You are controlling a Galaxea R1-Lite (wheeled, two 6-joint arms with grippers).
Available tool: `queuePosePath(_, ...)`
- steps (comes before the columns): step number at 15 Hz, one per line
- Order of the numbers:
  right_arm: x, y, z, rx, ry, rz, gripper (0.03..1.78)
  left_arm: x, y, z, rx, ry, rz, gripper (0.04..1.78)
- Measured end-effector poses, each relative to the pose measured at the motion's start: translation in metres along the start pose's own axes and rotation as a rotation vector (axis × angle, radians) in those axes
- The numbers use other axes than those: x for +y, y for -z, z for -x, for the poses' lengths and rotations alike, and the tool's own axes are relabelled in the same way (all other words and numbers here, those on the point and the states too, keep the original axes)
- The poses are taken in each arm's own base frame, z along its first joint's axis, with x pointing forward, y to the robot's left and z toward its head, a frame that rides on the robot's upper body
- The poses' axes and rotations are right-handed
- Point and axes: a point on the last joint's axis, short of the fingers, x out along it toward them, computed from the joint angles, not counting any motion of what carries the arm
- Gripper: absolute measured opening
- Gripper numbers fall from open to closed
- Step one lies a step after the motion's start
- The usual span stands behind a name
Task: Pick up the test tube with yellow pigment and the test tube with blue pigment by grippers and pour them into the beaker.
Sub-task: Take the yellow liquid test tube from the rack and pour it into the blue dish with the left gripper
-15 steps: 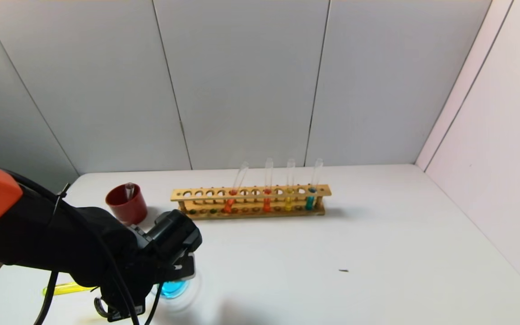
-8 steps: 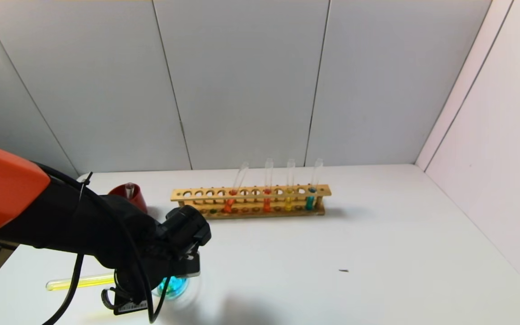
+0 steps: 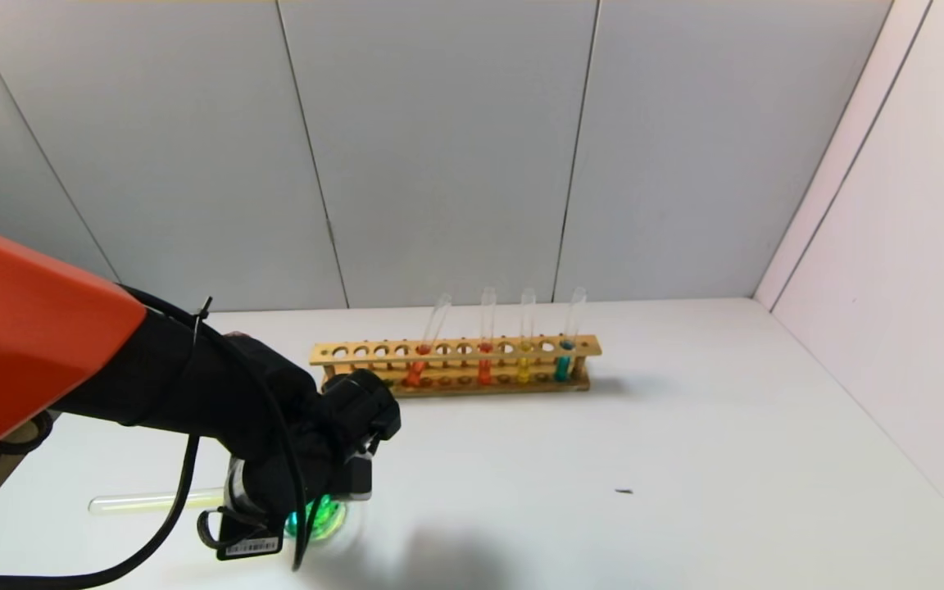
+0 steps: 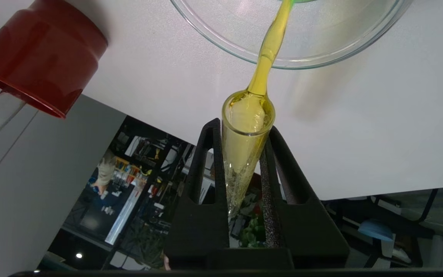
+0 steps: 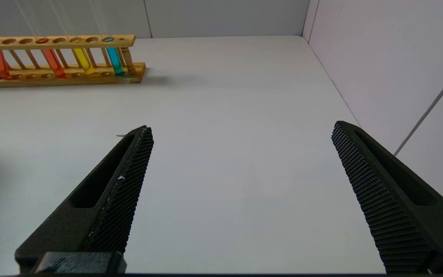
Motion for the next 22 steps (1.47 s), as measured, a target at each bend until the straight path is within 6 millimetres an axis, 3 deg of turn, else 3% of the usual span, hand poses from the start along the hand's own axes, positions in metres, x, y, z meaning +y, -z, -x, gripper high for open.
queuePosePath(7,0.0,0.0,0.0,0.0,0.0,0.0,1.7,-0.001,-0.018,-0.001,0.046,0.001,-0.065,0.3)
queuePosePath(22,0.0,0.0,0.0,0.0,0.0,0.0,1.7,-0.004,-0.026,0.006,0.094,0.0,-0.135,0.3)
